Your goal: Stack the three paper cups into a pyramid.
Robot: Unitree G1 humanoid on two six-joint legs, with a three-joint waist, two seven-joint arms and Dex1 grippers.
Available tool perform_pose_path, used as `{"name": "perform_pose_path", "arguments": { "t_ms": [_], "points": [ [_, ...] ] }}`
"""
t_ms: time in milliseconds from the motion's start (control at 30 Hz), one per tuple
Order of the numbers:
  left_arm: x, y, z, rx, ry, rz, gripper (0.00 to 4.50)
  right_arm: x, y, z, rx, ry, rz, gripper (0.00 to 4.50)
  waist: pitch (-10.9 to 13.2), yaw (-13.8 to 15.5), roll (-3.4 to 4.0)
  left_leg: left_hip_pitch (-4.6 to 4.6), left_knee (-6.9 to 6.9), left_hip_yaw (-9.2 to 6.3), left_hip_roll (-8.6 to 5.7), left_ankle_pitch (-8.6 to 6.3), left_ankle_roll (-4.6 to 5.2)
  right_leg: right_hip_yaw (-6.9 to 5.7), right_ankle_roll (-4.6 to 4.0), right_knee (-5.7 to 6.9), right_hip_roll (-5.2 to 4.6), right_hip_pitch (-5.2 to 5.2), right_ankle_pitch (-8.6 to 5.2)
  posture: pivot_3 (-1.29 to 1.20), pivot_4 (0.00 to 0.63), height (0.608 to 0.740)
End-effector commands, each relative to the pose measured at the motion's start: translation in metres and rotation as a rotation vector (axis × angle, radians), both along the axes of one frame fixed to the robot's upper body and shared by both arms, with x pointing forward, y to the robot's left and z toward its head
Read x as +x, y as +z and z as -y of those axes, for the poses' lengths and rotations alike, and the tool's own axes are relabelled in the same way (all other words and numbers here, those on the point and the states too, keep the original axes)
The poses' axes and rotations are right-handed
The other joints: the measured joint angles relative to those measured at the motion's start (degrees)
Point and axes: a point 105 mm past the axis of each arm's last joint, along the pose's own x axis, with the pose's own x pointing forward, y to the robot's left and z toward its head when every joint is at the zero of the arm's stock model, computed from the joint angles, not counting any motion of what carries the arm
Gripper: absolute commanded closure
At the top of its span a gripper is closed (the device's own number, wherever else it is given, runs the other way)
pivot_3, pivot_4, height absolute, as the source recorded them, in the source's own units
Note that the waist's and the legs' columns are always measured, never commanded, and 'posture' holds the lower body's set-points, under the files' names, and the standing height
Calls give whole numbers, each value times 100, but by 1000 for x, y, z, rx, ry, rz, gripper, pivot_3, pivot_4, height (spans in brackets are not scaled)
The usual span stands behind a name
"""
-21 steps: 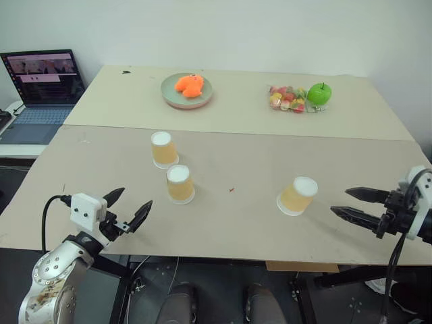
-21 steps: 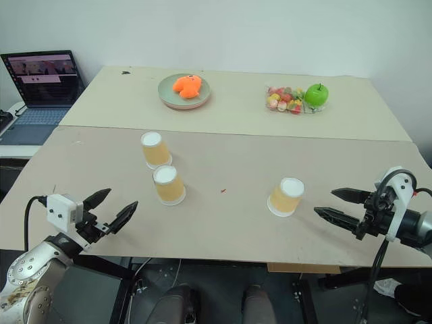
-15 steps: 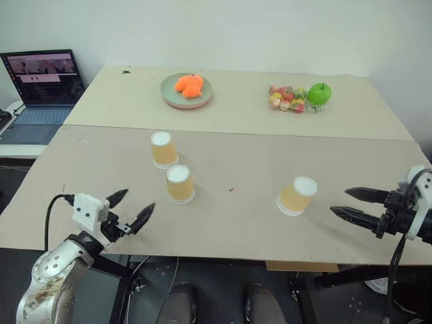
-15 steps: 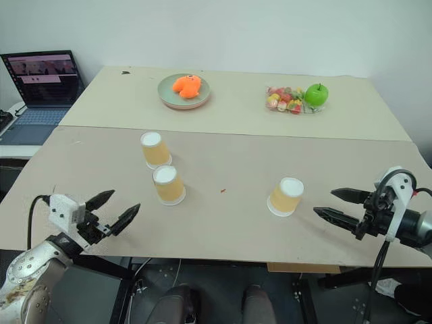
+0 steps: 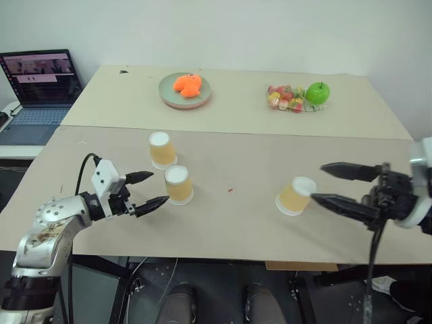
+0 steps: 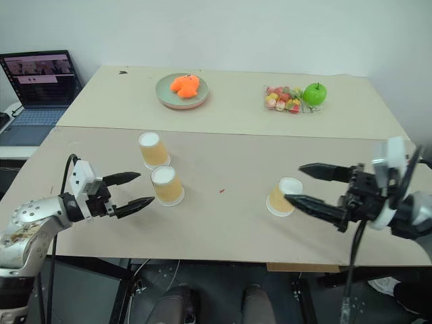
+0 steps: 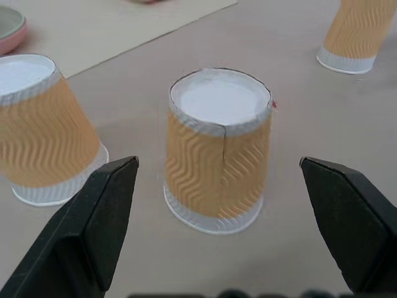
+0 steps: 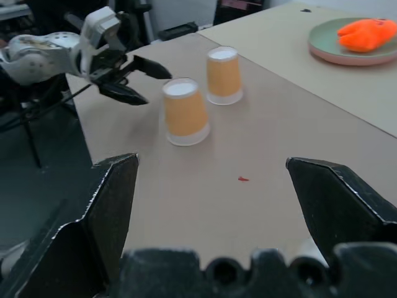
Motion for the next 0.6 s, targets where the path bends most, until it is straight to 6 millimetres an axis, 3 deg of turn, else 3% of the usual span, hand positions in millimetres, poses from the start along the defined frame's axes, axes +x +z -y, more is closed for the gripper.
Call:
{"name": "perform_pose_path", "arguments": {
  "t_ms": [33, 333, 600],
  "points": [
    [4, 5, 11, -12, -47, 31, 42, -5, 2, -17, 18, 69, 12, 0, 0, 2, 0, 0, 1, 0, 0, 0, 0, 0, 1, 1, -1, 0, 1, 0, 150, 676],
    [2, 0, 25, -36, -84, 20, 42, -4, -5, -23, 18, 95, 2, 0, 0, 4, -1, 1, 1, 0, 1, 0, 0, 0, 5, 1, -1, 1, 4, 0, 150, 676],
    [11, 4, 23, -48, -40, 50, 42, -5, -6, -20, 25, 89, 2, 0, 0, 6, -1, 2, 2, -1, 1, 1, 0, 0, 5, 2, -1, 2, 5, 0, 150, 676]
  ]
}}
